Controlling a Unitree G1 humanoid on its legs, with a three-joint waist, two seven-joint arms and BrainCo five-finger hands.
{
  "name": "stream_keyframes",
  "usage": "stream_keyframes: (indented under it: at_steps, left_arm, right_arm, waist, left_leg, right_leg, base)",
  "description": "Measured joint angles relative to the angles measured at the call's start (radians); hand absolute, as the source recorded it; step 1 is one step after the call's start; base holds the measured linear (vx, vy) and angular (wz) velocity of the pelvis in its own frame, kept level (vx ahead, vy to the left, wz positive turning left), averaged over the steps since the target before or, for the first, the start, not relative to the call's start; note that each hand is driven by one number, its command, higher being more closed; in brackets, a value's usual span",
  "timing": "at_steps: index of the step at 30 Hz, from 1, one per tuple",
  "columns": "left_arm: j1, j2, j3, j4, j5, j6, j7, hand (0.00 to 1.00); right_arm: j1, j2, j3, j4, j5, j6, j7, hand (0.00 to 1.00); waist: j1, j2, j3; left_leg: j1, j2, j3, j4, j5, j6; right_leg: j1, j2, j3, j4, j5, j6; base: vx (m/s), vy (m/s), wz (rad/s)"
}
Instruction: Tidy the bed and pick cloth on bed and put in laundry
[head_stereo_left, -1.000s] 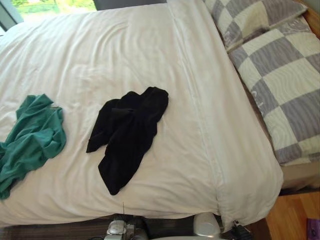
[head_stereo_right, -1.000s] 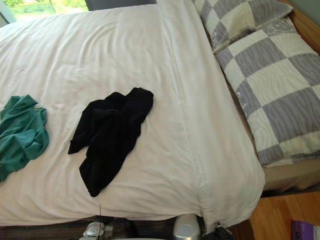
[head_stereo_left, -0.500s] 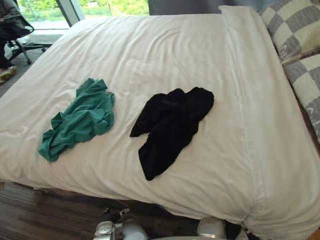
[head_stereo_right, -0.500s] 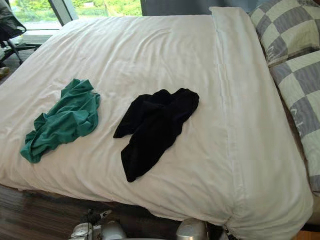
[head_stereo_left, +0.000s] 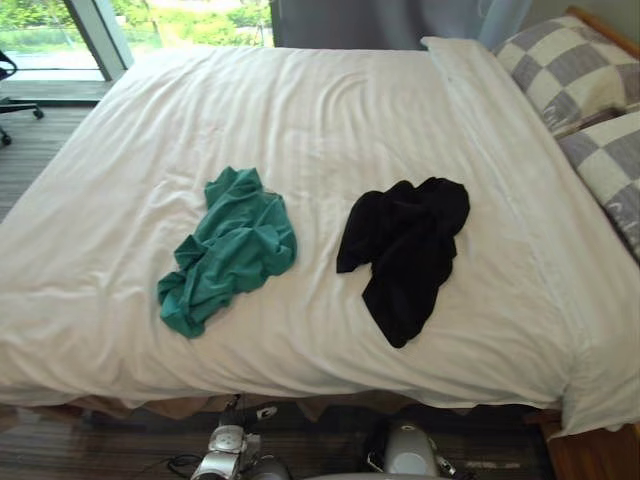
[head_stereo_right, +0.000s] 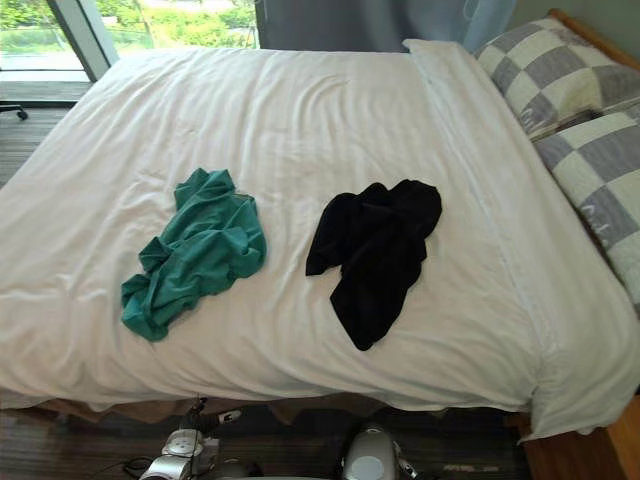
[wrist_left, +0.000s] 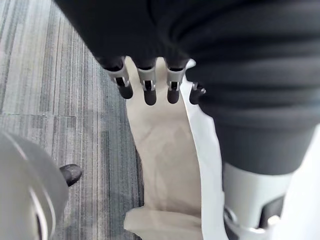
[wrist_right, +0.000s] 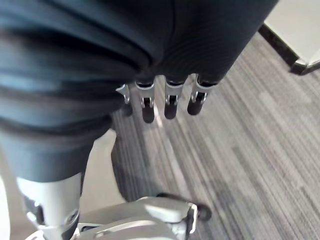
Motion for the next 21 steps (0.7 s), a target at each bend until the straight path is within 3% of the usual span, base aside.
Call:
stream_keyframes:
  at_steps: [3,5,6,7,8,9,10,11,12,13,15,16,17,18,19,20,21]
  left_arm:
    - [0.021,-0.019,-0.016,-0.006,0.025,0.004,-0.001,0.00]
    - [0.023,-0.027,-0.016,-0.024,0.025,0.005,-0.001,0.00]
    - [0.021,-0.031,-0.017,-0.062,0.024,0.002,-0.002,0.00]
    - [0.015,-0.028,-0.014,-0.107,0.023,-0.001,-0.001,0.00]
    - [0.013,-0.026,-0.005,-0.135,0.020,-0.009,0.003,0.00]
    - [0.013,-0.025,0.004,-0.135,0.019,-0.009,0.003,0.00]
    - [0.013,-0.029,0.003,-0.136,0.016,-0.010,0.002,0.00]
    - [0.014,-0.032,0.004,-0.137,0.011,-0.011,0.005,0.00]
    - [0.015,-0.037,0.002,-0.135,0.005,-0.012,0.006,0.00]
    - [0.008,-0.045,-0.006,-0.135,0.005,-0.019,0.006,0.00]
    - [-0.003,-0.064,-0.030,-0.134,0.005,-0.026,0.006,0.00]
    - [-0.010,-0.071,-0.044,-0.126,0.005,-0.033,0.007,0.00]
    - [-0.021,-0.086,-0.063,-0.106,0.005,-0.039,0.007,0.00]
    - [-0.022,-0.092,-0.076,-0.099,0.005,-0.040,0.007,0.00]
    - [-0.040,-0.070,-0.094,-0.063,0.006,-0.040,0.006,0.00]
    - [-0.037,-0.060,-0.092,-0.038,0.006,-0.037,0.008,0.00]
    - [-0.030,-0.051,-0.091,-0.036,0.006,-0.035,0.008,0.00]
  right_arm:
    - [0.024,0.003,0.001,-0.029,-0.001,-0.004,0.000,0.00]
    - [0.041,-0.003,0.019,-0.038,-0.001,-0.003,-0.002,0.00]
    - [0.024,-0.016,0.039,-0.041,0.000,-0.002,-0.007,0.00]
    - [-0.006,-0.032,0.053,-0.039,0.000,-0.001,-0.011,0.00]
    - [-0.059,-0.044,0.078,-0.036,-0.010,-0.003,-0.015,0.00]
    - [-0.075,-0.054,0.078,-0.037,-0.018,-0.004,-0.024,0.00]
    - [-0.072,-0.076,0.080,-0.049,-0.029,-0.012,-0.018,0.00]
    - [-0.070,-0.091,0.093,-0.066,-0.042,-0.018,-0.019,0.00]
    - [-0.073,-0.090,0.109,-0.065,-0.048,-0.016,-0.019,0.00]
    - [-0.073,-0.089,0.136,-0.065,-0.059,-0.016,-0.017,0.00]
    - [-0.070,-0.089,0.159,-0.069,-0.080,-0.022,-0.017,0.00]
    - [-0.070,-0.093,0.159,-0.068,-0.087,-0.026,-0.017,0.00]
    - [-0.063,-0.105,0.158,-0.069,-0.107,-0.029,-0.017,0.00]
    - [-0.058,-0.110,0.156,-0.069,-0.116,-0.032,-0.017,0.00]
    - [-0.053,-0.079,0.145,-0.065,-0.128,-0.034,-0.021,0.00]
    - [-0.038,-0.063,0.126,-0.067,-0.135,-0.035,-0.028,0.00]
    - [-0.042,-0.063,0.127,-0.068,-0.137,-0.036,-0.028,0.00]
  waist:
    - [0.003,0.012,0.005]
    - [0.005,0.020,0.012]
    - [0.005,0.030,0.033]
    - [0.010,0.017,0.064]
    - [0.010,0.004,0.096]
    - [0.005,0.008,0.102]
    - [0.005,0.034,0.106]
    - [0.005,0.052,0.113]
    - [0.004,0.053,0.112]
    - [0.004,0.053,0.112]
    - [0.001,0.061,0.106]
    - [0.001,0.070,0.100]
    - [-0.003,0.076,0.094]
    - [-0.005,0.081,0.088]
    - [-0.002,0.011,0.074]
    - [0.009,-0.001,0.037]
    - [0.016,-0.004,0.032]
  left_leg:
    - [-0.007,-0.005,-0.054,0.022,-0.011,0.000]
    - [-0.043,0.006,-0.105,0.114,-0.033,-0.021]
    - [-0.138,0.016,-0.118,0.293,-0.006,-0.067]
    - [-0.197,0.015,-0.116,0.407,0.050,-0.132]
    - [-0.243,0.011,-0.097,0.500,0.116,-0.135]
    - [-0.264,0.036,-0.083,0.550,0.112,-0.134]
    - [-0.280,0.085,-0.080,0.606,0.087,-0.119]
    - [-0.272,0.174,-0.101,0.640,0.042,-0.107]
    - [-0.248,0.228,-0.131,0.592,0.014,-0.060]
    - [-0.221,0.264,-0.154,0.513,0.004,-0.041]
    - [-0.159,0.317,-0.189,0.309,0.007,-0.035]
    - [-0.138,0.317,-0.197,0.225,0.012,-0.041]
    - [-0.105,0.307,-0.194,0.089,0.043,-0.091]
    - [-0.096,0.295,-0.194,0.045,0.036,-0.160]
    - [-0.110,0.207,-0.168,0.063,0.008,-0.179]
    - [-0.153,0.168,-0.124,0.089,-0.017,-0.159]
    - [-0.158,0.166,-0.096,0.093,-0.022,-0.149]
  right_leg:
    - [0.031,0.061,0.123,-0.027,-0.043,0.002]
    - [0.047,0.067,0.123,-0.016,-0.083,0.015]
    - [0.042,0.055,0.112,0.003,-0.093,0.019]
    - [0.026,0.030,0.133,0.045,-0.106,0.023]
    - [-0.010,-0.007,0.179,0.098,-0.116,0.014]
    - [-0.025,-0.014,0.181,0.099,-0.105,0.001]
    - [-0.030,0.006,0.186,0.090,-0.086,0.007]
    - [-0.036,0.036,0.210,0.086,-0.076,0.017]
    - [-0.050,0.044,0.230,0.082,-0.067,0.033]
    - [-0.065,0.044,0.248,0.074,-0.057,0.050]
    - [-0.102,0.033,0.288,0.050,-0.032,0.095]
    - [-0.116,0.019,0.301,0.042,-0.012,0.123]
    - [-0.128,-0.018,0.312,0.022,0.022,0.166]
    - [-0.131,-0.032,0.314,0.004,0.042,0.183]
    - [-0.131,-0.105,0.344,-0.076,0.110,0.200]
    - [-0.138,-0.128,0.344,-0.198,0.263,0.086]
    - [-0.145,-0.125,0.334,-0.241,0.337,0.010]
  base:
    - [-0.03,0.004,0.60]
    - [-0.01,-0.059,0.75]
    - [-0.04,-0.019,0.31]
    - [-0.11,-0.023,-0.06]
    - [-0.08,0.011,-0.42]
    - [-0.06,0.065,-0.54]
    - [0.06,0.163,-0.65]
    - [0.09,0.197,-0.73]
    - [0.10,0.205,-0.66]
    - [0.04,0.181,-0.35]
    - [0.00,0.398,-0.23]
    - [-0.04,0.625,-0.07]
    - [-0.04,0.531,0.08]
    - [-0.04,0.711,0.19]
    - [-0.05,0.703,-0.04]
    - [-0.05,0.679,-0.24]
    - [-0.10,0.627,-0.94]
